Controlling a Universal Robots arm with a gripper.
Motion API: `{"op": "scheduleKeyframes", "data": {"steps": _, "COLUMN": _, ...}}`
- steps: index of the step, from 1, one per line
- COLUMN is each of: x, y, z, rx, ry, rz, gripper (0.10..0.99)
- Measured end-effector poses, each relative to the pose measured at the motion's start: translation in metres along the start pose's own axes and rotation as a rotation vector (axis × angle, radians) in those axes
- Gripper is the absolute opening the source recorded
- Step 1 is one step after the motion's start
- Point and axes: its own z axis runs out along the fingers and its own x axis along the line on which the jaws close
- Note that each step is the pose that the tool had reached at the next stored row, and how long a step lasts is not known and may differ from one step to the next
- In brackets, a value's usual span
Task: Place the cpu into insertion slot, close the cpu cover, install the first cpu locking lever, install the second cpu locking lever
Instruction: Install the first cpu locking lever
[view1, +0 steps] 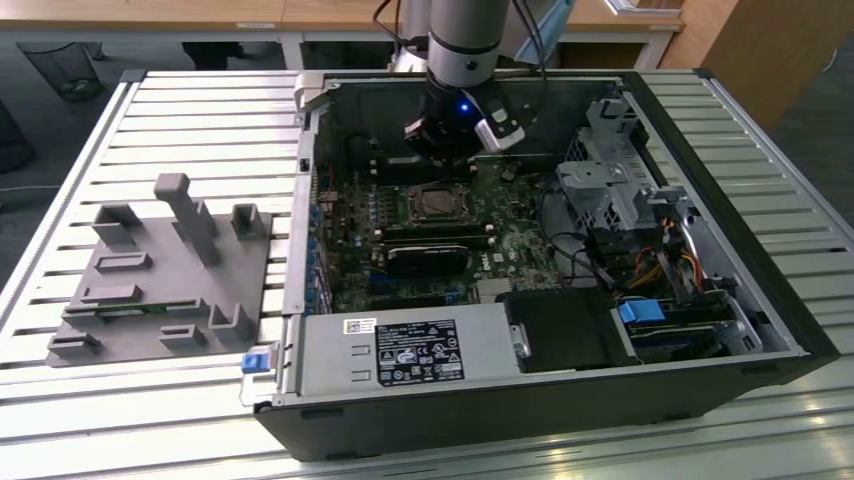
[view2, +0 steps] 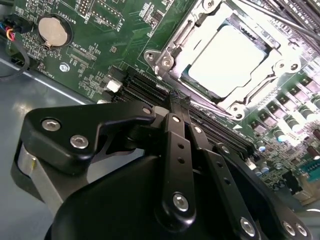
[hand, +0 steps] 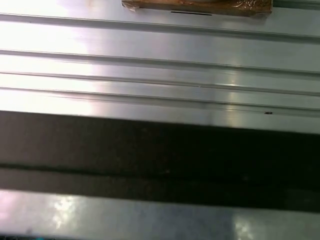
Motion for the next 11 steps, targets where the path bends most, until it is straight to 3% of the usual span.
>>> {"op": "scheduleKeyframes", "data": {"steps": 11, "x": -0.0016, "y": -0.0006, "z": 0.0052, "rx": 0.000, "ry": 0.0024, "rz": 0.003, "gripper": 0.106}}
